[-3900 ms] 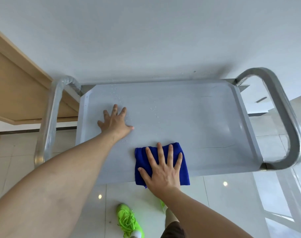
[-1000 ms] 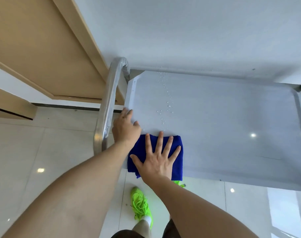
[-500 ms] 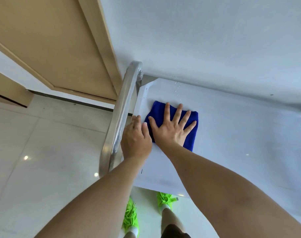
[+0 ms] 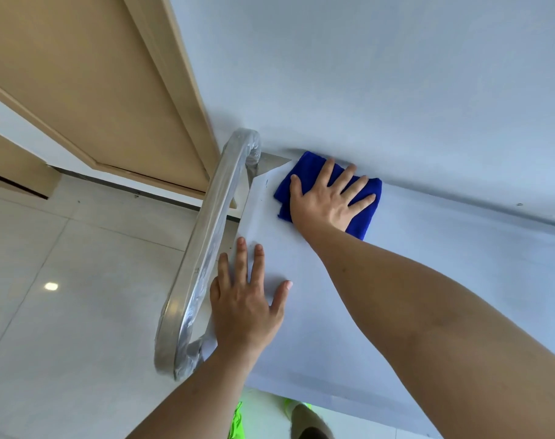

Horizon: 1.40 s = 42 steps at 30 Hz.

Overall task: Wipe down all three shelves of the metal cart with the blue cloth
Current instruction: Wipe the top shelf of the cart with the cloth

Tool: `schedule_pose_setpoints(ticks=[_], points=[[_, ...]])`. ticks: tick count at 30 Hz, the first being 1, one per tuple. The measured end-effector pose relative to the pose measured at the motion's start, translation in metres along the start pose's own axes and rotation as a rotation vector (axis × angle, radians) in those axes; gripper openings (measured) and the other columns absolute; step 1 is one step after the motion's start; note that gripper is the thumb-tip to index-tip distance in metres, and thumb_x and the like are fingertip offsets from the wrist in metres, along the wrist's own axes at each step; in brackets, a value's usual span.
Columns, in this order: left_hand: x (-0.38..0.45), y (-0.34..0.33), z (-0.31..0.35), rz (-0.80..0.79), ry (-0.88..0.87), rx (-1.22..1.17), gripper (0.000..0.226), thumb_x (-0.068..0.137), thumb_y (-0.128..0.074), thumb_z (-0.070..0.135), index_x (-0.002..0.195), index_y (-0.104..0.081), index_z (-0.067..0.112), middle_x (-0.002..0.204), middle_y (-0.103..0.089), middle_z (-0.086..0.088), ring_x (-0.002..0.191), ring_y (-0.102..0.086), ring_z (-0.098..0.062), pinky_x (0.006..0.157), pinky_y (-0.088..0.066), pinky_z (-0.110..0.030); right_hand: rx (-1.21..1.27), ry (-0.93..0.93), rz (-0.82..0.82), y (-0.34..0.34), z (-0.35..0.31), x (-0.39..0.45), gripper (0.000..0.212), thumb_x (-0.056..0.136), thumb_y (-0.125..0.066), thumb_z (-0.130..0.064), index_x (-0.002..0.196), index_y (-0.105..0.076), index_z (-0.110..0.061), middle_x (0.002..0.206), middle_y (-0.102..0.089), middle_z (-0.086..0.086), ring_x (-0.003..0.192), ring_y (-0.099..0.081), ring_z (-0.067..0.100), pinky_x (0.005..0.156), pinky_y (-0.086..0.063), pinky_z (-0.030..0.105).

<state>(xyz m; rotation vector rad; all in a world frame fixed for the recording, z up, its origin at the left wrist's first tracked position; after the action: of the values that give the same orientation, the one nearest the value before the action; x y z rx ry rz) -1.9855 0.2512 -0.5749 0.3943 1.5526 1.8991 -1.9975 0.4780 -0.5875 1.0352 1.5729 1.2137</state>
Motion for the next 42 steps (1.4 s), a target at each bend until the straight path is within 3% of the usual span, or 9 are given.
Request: schedule_pose_setpoints(ticks=[6, 9, 14, 17, 21, 24, 29, 34, 42], points=[[0.001, -0.001, -0.002, -0.021, -0.003, 0.006, 0.078, 0.089, -0.024, 0.076, 0.154, -0.007, 0.037, 0.164, 0.007, 0.007, 0.149, -0.009, -0.031, 0.112, -0.028, -0.048, -0.010, 0.057, -0.004, 0.002, -0.006, -0.005, 0.085, 0.091, -0.013, -0.075, 0.160, -0.005, -0.026, 0.167, 0.001, 0.019, 0.149, 0.009, 0.047, 0.112, 0.011, 0.070], [0.001, -0.002, -0.004, -0.025, 0.003, 0.009, 0.078, 0.089, -0.024, 0.077, 0.154, -0.007, 0.037, 0.164, 0.007, 0.007, 0.149, -0.009, -0.031, 0.112, -0.029, -0.049, -0.015, 0.197, -0.012, 0.003, -0.013, -0.020, 0.080, 0.093, -0.004, -0.073, 0.159, 0.001, -0.029, 0.167, 0.008, 0.018, 0.149, 0.013, 0.048, 0.113, 0.011, 0.069], [0.003, -0.001, -0.002, -0.033, -0.011, 0.039, 0.072, 0.089, -0.030, 0.072, 0.151, -0.022, 0.036, 0.164, -0.004, 0.004, 0.146, -0.016, -0.033, 0.110, -0.032, -0.050, 0.003, 0.410, -0.082, -0.007, -0.041, -0.068, 0.071, 0.095, -0.001, -0.069, 0.158, -0.004, -0.036, 0.168, 0.008, 0.011, 0.148, 0.017, 0.049, 0.112, 0.015, 0.069], [0.002, 0.000, -0.001, -0.043, -0.015, 0.046, 0.070, 0.088, -0.029, 0.068, 0.147, -0.031, 0.031, 0.163, -0.011, 0.000, 0.144, -0.020, -0.036, 0.108, -0.035, -0.051, 0.008, 0.422, -0.113, -0.008, -0.041, -0.075, 0.071, 0.094, -0.003, -0.070, 0.158, 0.000, -0.038, 0.168, 0.007, 0.009, 0.148, 0.019, 0.046, 0.112, 0.017, 0.068], [0.003, 0.005, 0.003, -0.070, -0.021, 0.063, 0.078, 0.087, -0.009, 0.072, 0.150, -0.027, 0.029, 0.164, -0.007, -0.003, 0.146, -0.013, -0.037, 0.112, -0.030, -0.052, 0.043, 0.418, -0.143, -0.004, -0.033, -0.070, 0.072, 0.092, -0.006, -0.075, 0.156, 0.000, -0.042, 0.169, 0.005, 0.002, 0.150, 0.020, 0.039, 0.112, 0.021, 0.063], [0.003, 0.006, 0.003, -0.098, -0.047, 0.071, 0.080, 0.088, -0.010, 0.074, 0.154, -0.018, 0.029, 0.164, 0.000, -0.002, 0.148, -0.002, -0.036, 0.117, -0.018, -0.051, 0.066, 0.388, -0.172, -0.001, -0.028, -0.067, 0.072, 0.092, -0.008, -0.076, 0.156, 0.000, -0.044, 0.169, 0.006, -0.002, 0.150, 0.023, 0.035, 0.112, 0.024, 0.061], [0.000, 0.013, 0.015, -0.065, -0.047, 0.102, 0.071, 0.095, -0.030, 0.060, 0.154, -0.020, 0.023, 0.163, -0.009, -0.009, 0.149, -0.004, -0.032, 0.119, -0.013, -0.050, 0.052, 0.355, -0.152, 0.006, 0.012, -0.050, 0.072, 0.091, -0.008, -0.076, 0.156, 0.000, -0.045, 0.169, 0.007, -0.005, 0.150, 0.022, 0.032, 0.113, 0.022, 0.060], [-0.001, 0.002, 0.053, -0.082, -0.078, 0.140, 0.069, 0.097, -0.029, 0.055, 0.154, -0.019, 0.017, 0.162, -0.012, -0.010, 0.150, -0.004, -0.028, 0.119, -0.009, -0.051, 0.060, 0.307, -0.136, 0.015, 0.064, -0.029, 0.072, 0.091, -0.008, -0.076, 0.155, 0.001, -0.045, 0.168, 0.007, -0.006, 0.150, 0.022, 0.031, 0.113, 0.023, 0.059], [-0.039, -0.027, 0.188, -0.094, -0.281, 0.112, 0.058, 0.096, -0.037, 0.053, 0.140, -0.047, 0.017, 0.152, -0.038, -0.013, 0.142, -0.030, -0.034, 0.112, -0.029, -0.051, 0.064, 0.295, -0.124, 0.035, 0.178, 0.000, 0.072, 0.092, -0.008, -0.075, 0.156, 0.004, -0.044, 0.168, 0.008, -0.005, 0.150, 0.025, 0.031, 0.113, 0.023, 0.059]])
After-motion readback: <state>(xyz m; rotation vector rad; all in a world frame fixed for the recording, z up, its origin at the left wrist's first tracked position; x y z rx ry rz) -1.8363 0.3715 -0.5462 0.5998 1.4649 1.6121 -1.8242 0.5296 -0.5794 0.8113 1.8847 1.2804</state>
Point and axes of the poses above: each hand's wrist, its own x-axis towards the middle knuckle, its own y-axis out of the back of the hand, z = x × y, the point moved 4 cm from there along x, towards the middle knuckle
